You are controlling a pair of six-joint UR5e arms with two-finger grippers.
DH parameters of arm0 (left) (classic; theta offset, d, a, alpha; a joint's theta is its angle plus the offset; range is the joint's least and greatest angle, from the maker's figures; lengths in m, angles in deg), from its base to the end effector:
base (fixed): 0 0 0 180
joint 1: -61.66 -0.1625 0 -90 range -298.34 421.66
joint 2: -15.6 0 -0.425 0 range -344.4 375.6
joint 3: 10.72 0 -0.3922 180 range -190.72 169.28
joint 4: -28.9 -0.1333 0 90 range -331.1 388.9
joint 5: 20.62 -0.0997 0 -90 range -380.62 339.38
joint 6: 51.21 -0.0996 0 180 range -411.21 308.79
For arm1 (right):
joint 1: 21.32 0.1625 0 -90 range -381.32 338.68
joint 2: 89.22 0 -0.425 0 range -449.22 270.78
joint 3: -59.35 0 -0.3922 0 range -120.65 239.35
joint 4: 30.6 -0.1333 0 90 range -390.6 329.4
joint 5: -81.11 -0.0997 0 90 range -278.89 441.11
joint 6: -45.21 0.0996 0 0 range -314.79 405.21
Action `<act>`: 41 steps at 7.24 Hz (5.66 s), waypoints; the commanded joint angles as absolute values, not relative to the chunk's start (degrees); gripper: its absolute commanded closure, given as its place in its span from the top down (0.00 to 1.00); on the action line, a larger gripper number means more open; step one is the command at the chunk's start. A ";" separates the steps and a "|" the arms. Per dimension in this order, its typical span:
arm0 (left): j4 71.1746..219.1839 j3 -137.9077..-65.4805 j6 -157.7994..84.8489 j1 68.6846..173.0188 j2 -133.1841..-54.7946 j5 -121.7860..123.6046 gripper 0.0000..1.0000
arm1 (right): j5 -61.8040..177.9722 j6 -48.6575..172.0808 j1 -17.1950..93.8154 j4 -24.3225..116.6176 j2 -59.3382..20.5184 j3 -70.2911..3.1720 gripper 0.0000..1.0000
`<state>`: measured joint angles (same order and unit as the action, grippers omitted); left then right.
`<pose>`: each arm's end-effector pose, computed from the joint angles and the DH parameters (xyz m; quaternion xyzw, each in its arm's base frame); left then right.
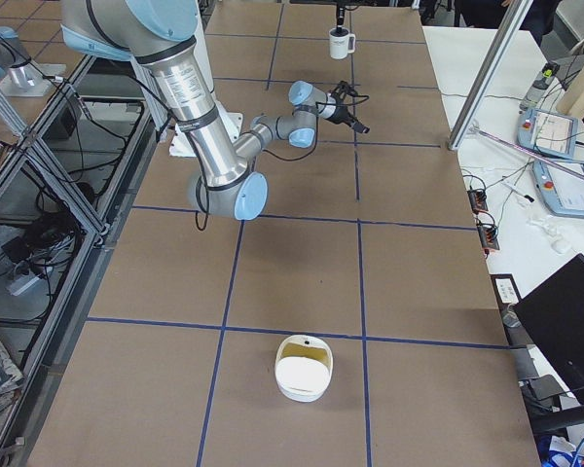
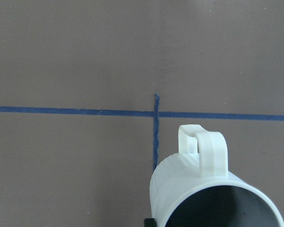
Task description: Left arm hands cup to right arm to dump lemon
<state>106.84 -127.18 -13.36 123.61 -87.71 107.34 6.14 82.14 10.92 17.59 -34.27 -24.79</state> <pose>0.1829 -0.4964 0.3484 0.0183 0.3881 -0.0008 0.9214 -0.5155 -0.5133 0.2562 0.4684 -0.3513 -0.0712 0.8076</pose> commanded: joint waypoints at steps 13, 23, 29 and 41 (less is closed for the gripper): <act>129.71 -110.48 -19.57 125.38 -73.52 107.96 0.05 | -56.53 48.57 59.97 50.35 -7.49 -33.64 1.00; 110.96 -115.92 -56.93 143.08 -69.56 110.51 1.00 | -56.44 36.36 65.86 52.18 2.27 -33.55 1.00; 108.33 -117.51 -62.63 152.80 -63.06 113.94 1.00 | -55.48 34.66 69.38 57.38 5.35 -33.64 1.00; 108.35 -117.34 -62.19 152.71 -61.56 113.76 1.00 | -54.16 35.89 69.38 56.85 6.58 -35.40 1.00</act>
<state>108.29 -117.37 -62.19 152.72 -61.56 113.76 -54.08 35.89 69.38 56.90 6.58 -35.39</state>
